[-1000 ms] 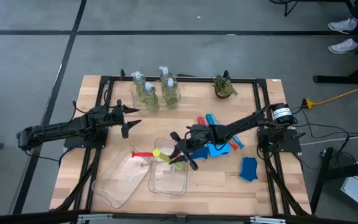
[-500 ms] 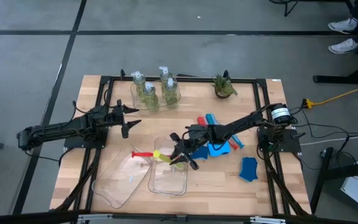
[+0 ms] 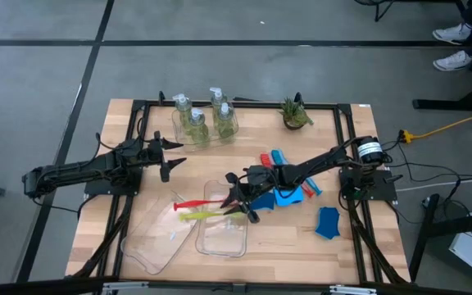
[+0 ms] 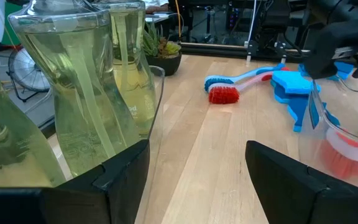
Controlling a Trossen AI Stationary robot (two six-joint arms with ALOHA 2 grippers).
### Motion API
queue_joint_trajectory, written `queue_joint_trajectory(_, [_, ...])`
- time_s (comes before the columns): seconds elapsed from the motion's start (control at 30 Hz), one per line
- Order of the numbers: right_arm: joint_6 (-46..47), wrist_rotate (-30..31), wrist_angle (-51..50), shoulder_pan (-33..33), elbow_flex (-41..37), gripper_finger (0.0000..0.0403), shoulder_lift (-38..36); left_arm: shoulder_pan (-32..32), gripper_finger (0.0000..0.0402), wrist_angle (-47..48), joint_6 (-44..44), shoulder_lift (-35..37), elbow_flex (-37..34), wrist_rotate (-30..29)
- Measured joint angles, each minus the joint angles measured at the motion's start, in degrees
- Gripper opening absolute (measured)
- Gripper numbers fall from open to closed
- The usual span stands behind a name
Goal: Pick & Place Kitchen Sink Supplies
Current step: Put the green dish brush into the right transparent bin, then put the orange dish brush into the right transparent bin
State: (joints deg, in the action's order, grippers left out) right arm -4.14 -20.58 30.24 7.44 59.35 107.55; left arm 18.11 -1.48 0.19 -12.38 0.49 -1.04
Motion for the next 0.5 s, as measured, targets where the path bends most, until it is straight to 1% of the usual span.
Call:
queue_joint_trajectory(0.13, [0.16,0.08,0.05,-0.02,0.00,0.0141,-0.01,-0.02,0.0260,0.00,0.00,0.00,-0.01,0.00])
queue_joint_trajectory(0.27, [1.16,2.74,0.18,-0.02,0.00,0.0173,0.00,0.00,0.0260,0.00,0.01,0.01,-0.01,0.00])
queue_joint_trajectory(0.37, [0.74,3.04,0.38,-0.02,0.00,0.0197,-0.02,0.00,0.0260,0.00,0.02,0.00,0.00,0.00])
queue_joint_trajectory(0.5, [0.83,3.05,0.75,-0.20,0.00,0.0216,-0.97,-0.02,0.0260,0.00,0.02,0.00,-0.02,0.00])
